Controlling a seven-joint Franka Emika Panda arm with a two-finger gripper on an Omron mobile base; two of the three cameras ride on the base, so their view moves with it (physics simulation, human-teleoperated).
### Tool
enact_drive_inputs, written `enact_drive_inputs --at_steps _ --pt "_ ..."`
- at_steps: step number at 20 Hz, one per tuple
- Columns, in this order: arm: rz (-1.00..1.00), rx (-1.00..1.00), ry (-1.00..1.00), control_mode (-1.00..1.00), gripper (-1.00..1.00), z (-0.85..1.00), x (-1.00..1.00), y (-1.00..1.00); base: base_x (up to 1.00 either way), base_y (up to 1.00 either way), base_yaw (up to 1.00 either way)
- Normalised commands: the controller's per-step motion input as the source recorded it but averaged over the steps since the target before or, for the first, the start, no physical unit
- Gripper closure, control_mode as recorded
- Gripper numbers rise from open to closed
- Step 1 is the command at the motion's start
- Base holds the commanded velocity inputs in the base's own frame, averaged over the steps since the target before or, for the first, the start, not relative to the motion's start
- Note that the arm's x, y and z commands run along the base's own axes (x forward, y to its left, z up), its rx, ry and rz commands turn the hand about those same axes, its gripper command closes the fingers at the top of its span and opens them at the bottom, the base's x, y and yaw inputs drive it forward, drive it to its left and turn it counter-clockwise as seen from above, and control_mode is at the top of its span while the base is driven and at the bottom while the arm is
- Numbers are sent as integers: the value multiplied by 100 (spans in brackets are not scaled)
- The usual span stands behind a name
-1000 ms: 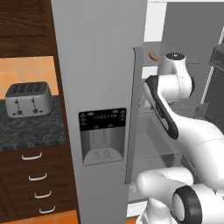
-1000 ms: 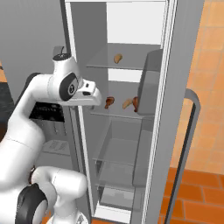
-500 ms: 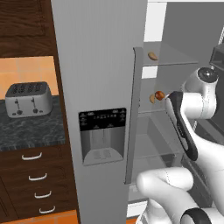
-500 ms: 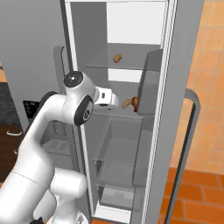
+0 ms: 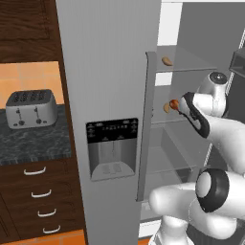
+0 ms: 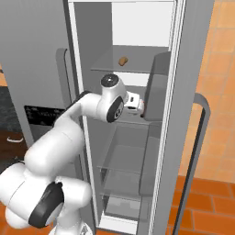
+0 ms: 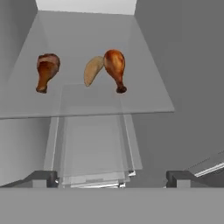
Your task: Place one sweet potato and one chicken drumstick in each tupperware on the nearby counter, to pack two identical lunches.
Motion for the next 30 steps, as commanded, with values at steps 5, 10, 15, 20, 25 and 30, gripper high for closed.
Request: enact_drive_inputs --at_steps 5,10,15,20,25,30 --pt "8 7 -12 -100 -100 -80 94 -51 0 0 0" --pt "14 0 -6 -100 -100 -16 81 -4 0 0 0" --pt "8 0 2 -100 -100 2 56 0 0 0 0" --pt "5 2 20 -100 -100 4 27 0 0 0 0" --pt "4 3 17 -100 -100 0 1 0 0 0 0" --pt "0 0 17 -100 -100 0 27 0 0 0 0"
